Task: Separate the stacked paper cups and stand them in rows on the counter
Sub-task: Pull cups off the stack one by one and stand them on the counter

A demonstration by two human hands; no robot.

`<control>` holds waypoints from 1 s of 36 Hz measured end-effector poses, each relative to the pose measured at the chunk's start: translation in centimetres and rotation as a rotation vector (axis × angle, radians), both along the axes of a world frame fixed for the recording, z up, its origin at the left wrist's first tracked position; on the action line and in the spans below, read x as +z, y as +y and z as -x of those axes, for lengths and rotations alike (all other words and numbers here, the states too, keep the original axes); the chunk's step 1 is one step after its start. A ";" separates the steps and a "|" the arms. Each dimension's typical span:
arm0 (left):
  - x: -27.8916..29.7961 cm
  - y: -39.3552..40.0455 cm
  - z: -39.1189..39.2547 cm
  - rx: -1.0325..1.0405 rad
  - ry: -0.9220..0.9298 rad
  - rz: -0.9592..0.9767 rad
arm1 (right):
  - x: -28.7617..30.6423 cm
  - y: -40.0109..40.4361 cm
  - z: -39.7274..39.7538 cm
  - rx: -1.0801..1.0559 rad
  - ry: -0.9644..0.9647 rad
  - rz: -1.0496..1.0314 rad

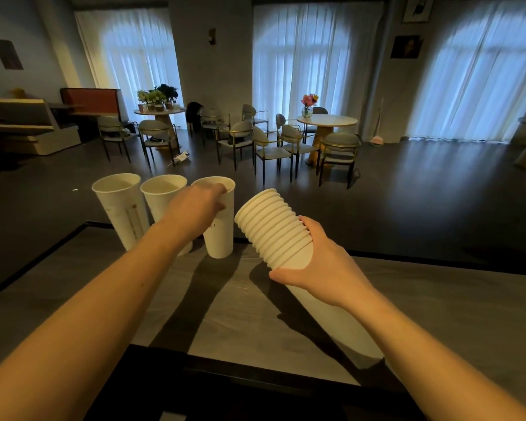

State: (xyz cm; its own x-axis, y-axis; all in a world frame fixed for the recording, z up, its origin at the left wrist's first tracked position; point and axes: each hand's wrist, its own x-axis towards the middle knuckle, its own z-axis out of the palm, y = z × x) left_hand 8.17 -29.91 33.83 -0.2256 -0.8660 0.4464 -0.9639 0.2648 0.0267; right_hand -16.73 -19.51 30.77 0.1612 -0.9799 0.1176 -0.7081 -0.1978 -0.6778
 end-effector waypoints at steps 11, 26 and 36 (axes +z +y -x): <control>4.4 5.6 2.4 -0.280 0.659 -0.170 | 1.1 2.1 0.4 0.023 -0.020 0.046; 8.2 14.2 5.0 -0.393 0.809 -0.475 | 4.5 8.3 3.5 0.027 0.077 0.064; 9.1 12.1 5.4 -0.182 0.636 0.053 | 3.0 8.1 7.2 -0.063 0.107 -0.039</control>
State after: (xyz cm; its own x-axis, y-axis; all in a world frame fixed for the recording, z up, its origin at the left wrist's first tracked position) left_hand 2.73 -17.82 42.95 -0.0442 -0.8122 0.5817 -0.7044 0.4383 0.5583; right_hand -23.95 -11.37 33.77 0.1090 -0.9919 0.0651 -0.7868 -0.1261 -0.6042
